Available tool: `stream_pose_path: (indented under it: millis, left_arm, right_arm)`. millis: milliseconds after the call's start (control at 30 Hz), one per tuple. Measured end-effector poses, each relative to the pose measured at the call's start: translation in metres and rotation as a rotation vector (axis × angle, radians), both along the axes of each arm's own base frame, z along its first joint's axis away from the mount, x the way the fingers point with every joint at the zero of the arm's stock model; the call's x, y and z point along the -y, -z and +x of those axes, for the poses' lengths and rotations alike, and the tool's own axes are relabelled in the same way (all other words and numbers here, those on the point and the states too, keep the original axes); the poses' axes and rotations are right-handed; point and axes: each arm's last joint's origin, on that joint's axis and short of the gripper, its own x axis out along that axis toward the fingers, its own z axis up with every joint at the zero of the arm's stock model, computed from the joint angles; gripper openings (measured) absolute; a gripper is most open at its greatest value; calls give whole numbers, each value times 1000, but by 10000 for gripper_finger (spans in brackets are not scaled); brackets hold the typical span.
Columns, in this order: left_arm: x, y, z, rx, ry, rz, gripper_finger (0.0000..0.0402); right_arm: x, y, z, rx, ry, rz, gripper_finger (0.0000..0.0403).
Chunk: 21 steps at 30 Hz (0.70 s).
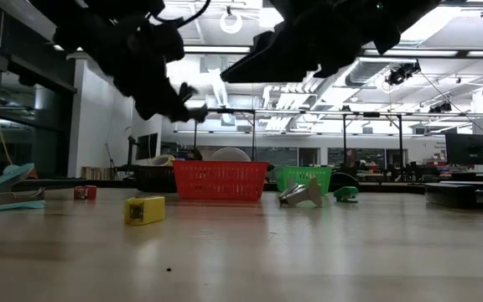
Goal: Pick and place Stapler, Stapler remover, tape
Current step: Put the black staple remover into the green basket
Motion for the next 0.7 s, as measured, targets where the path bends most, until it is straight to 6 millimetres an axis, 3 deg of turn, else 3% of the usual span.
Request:
stream_pose_path:
  millis: [267, 700]
  left_arm:
    - [2, -8, 5, 96, 55, -33, 41]
    - [4, -13, 7, 157, 113, -68, 41]
  right_arm:
    - [-10, -3, 0, 42, -71, -126, 208]
    - [-7, -5, 1, 87, -97, -425, 208]
